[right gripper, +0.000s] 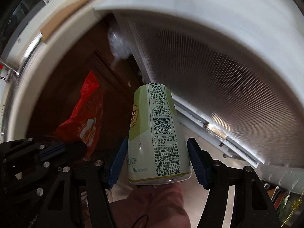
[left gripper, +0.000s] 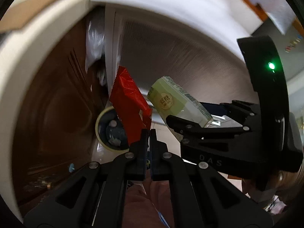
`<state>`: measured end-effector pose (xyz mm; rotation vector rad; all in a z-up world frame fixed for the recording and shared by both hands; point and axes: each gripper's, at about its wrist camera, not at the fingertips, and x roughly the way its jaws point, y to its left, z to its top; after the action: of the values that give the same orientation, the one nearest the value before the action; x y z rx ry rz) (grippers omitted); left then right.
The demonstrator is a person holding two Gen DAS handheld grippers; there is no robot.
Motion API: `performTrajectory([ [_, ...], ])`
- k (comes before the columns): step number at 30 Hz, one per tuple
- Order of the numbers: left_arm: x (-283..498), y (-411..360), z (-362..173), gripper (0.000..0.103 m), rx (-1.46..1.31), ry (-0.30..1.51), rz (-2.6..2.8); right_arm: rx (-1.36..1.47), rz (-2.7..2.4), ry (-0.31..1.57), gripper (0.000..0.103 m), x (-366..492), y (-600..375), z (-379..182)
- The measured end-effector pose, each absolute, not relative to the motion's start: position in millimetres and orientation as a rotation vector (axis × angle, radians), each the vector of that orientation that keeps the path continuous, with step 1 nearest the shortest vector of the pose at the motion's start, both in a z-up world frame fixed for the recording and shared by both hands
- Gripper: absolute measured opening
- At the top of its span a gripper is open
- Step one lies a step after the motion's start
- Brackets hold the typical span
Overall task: Collect trash
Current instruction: 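Lower bag and can into the floor bin and open both grippers, then raise both tools back toward the counter items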
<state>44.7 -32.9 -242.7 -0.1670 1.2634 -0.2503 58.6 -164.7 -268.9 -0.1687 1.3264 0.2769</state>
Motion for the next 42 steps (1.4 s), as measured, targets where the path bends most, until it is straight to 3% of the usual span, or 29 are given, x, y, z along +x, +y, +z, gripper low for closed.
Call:
performTrajectory([
  [15, 83.9, -22.9, -446.0, 0.0, -0.142, 1.389, -0.173, -0.159, 0.296, 1.468, 0.065, 102.9, -183.2, -465.0],
  [24, 107.3, -15.3, -507.1, 0.002, -0.092, 1.429, -0.14, -0.13, 0.286, 1.511, 0.067, 125.3, -186.7, -540.2],
  [26, 106.9, -11.1, -511.9, 0.01, -0.093, 1.441, -0.127, -0.119, 0.296, 1.507, 0.067, 129.9, -181.8, -547.2],
  [28, 103.1, -8.3, -510.5, 0.043, -0.09, 1.449, -0.102, -0.106, 0.304, 1.504, 0.067, 134.3, -176.8, -552.2],
  [29, 99.7, -6.2, -507.9, 0.051, -0.091, 1.45, -0.092, -0.095, 0.308, 1.504, 0.068, 135.7, -175.3, -553.2],
  [30, 101.3, -2.8, -506.8, 0.067, -0.098, 1.453, -0.091, -0.09, 0.292, 1.505, 0.068, 137.2, -175.5, -554.1],
  [31, 99.5, -0.8, -505.0, 0.072, -0.103, 1.453, -0.09, -0.077, 0.286, 1.507, 0.068, 138.4, -176.7, -554.6],
  [42, 87.4, 7.5, -471.9, 0.072, -0.122, 1.421, -0.096, -0.053, 0.293, 1.479, 0.07, 140.0, -176.4, -534.1],
])
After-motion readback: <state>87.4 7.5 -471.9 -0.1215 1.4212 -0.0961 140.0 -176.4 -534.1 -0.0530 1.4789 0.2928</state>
